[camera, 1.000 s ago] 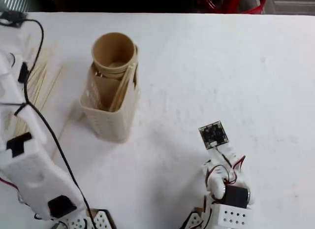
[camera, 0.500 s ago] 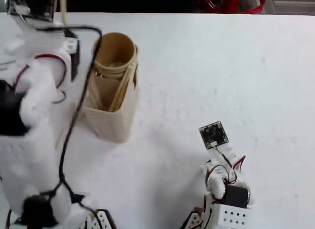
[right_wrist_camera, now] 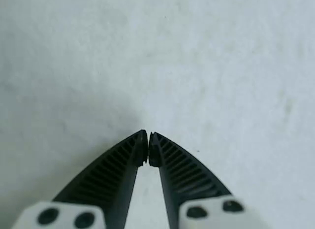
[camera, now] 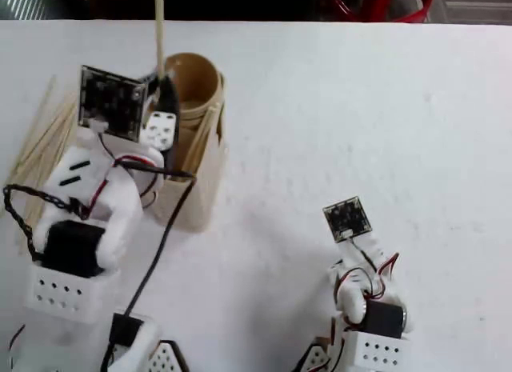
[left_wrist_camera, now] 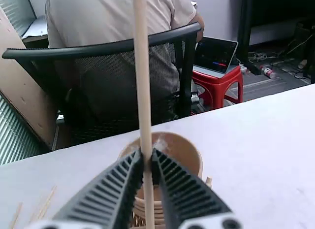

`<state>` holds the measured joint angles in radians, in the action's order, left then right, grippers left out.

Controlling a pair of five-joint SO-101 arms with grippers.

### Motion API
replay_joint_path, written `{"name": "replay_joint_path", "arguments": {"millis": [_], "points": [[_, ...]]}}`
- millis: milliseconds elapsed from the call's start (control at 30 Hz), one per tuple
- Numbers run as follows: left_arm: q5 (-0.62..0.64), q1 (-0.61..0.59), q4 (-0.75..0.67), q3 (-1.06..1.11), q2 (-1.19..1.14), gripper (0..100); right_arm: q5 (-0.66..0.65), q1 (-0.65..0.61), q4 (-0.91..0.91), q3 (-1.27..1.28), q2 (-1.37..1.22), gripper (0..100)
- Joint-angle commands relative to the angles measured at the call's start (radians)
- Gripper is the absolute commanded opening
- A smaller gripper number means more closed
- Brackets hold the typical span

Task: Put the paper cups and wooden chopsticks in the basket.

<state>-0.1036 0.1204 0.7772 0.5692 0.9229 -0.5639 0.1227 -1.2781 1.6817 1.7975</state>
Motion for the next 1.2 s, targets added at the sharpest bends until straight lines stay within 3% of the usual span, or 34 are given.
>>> {"name": "replay_joint_path", "arguments": {"millis": [0, 133, 267, 400, 533, 667, 833, 1167], "points": [[-0.012, 0.008, -0.034, 0.015, 0.027, 2, -0.002, 0.002, -0.002, 0.009, 0.007, 1.9], [-0.015, -0.001, -0.034, 0.048, 0.027, 4, -0.002, 0.002, -0.002, 0.009, 0.007, 1.9], [-0.017, -0.028, -0.031, 0.080, 0.027, 17, -0.002, 0.002, -0.002, 0.009, 0.007, 1.9], [-0.020, -0.042, -0.008, 0.072, 0.033, 11, -0.002, 0.002, -0.002, 0.009, 0.007, 1.9], [-0.060, -0.048, 0.009, 0.017, 0.035, 14, -0.002, 0.002, -0.002, 0.009, 0.007, 1.9], [-0.061, -0.188, 0.114, -0.141, 0.030, 14, -0.002, 0.002, -0.002, 0.009, 0.007, 1.9], [0.049, -0.527, 0.262, -0.354, -0.013, 13, -0.002, 0.002, -0.002, 0.009, 0.007, 1.9], [-0.417, -0.734, 0.307, -0.394, -0.645, 13, -0.002, 0.002, -0.002, 0.009, 0.007, 1.9]]}}
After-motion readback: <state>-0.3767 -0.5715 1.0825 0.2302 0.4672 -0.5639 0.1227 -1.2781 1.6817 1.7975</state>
